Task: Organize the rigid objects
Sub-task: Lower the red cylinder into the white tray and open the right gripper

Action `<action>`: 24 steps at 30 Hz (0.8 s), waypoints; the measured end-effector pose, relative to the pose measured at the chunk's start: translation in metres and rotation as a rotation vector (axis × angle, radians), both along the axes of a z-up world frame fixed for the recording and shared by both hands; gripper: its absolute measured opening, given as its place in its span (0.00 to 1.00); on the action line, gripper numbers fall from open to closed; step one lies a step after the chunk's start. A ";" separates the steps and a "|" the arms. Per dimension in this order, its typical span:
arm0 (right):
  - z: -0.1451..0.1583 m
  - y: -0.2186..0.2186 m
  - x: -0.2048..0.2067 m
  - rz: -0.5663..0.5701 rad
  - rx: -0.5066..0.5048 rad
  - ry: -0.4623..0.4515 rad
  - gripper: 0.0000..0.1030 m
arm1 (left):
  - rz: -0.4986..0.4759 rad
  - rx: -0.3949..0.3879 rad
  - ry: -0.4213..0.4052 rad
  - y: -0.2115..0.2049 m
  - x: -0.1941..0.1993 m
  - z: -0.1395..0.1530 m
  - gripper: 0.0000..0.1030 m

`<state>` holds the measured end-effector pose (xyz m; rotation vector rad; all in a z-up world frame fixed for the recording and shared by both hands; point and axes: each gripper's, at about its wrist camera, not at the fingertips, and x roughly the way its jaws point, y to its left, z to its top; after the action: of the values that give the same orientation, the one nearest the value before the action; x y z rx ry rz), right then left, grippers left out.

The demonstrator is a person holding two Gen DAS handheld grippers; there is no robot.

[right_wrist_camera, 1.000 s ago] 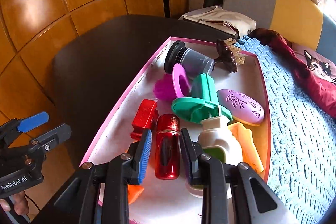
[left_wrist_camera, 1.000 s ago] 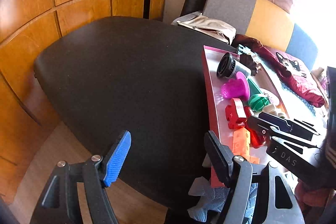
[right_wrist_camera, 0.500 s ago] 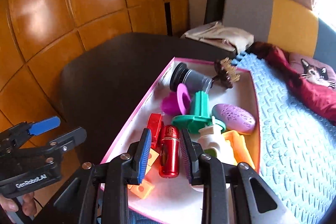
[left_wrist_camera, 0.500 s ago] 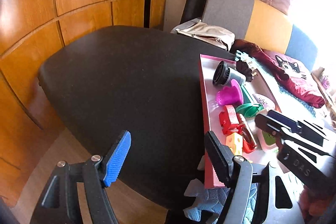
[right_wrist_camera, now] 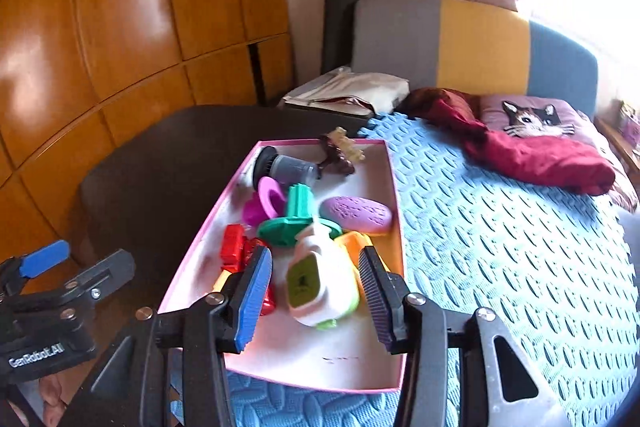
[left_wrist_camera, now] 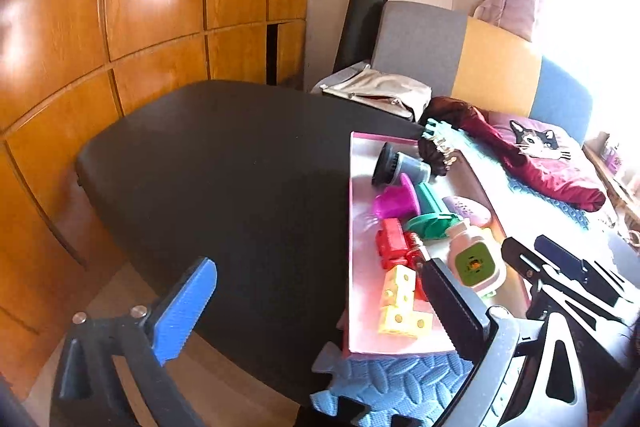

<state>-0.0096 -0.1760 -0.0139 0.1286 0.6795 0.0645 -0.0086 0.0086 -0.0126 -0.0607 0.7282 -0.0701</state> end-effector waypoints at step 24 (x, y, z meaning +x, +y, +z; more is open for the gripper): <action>-0.003 -0.007 -0.012 -0.027 -0.007 0.002 0.45 | 0.026 0.044 -0.030 -0.011 -0.011 0.005 1.00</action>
<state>-0.0211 -0.1830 -0.0167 0.1314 0.6802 0.0356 -0.0198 -0.0020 -0.0075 -0.0271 0.6987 -0.0298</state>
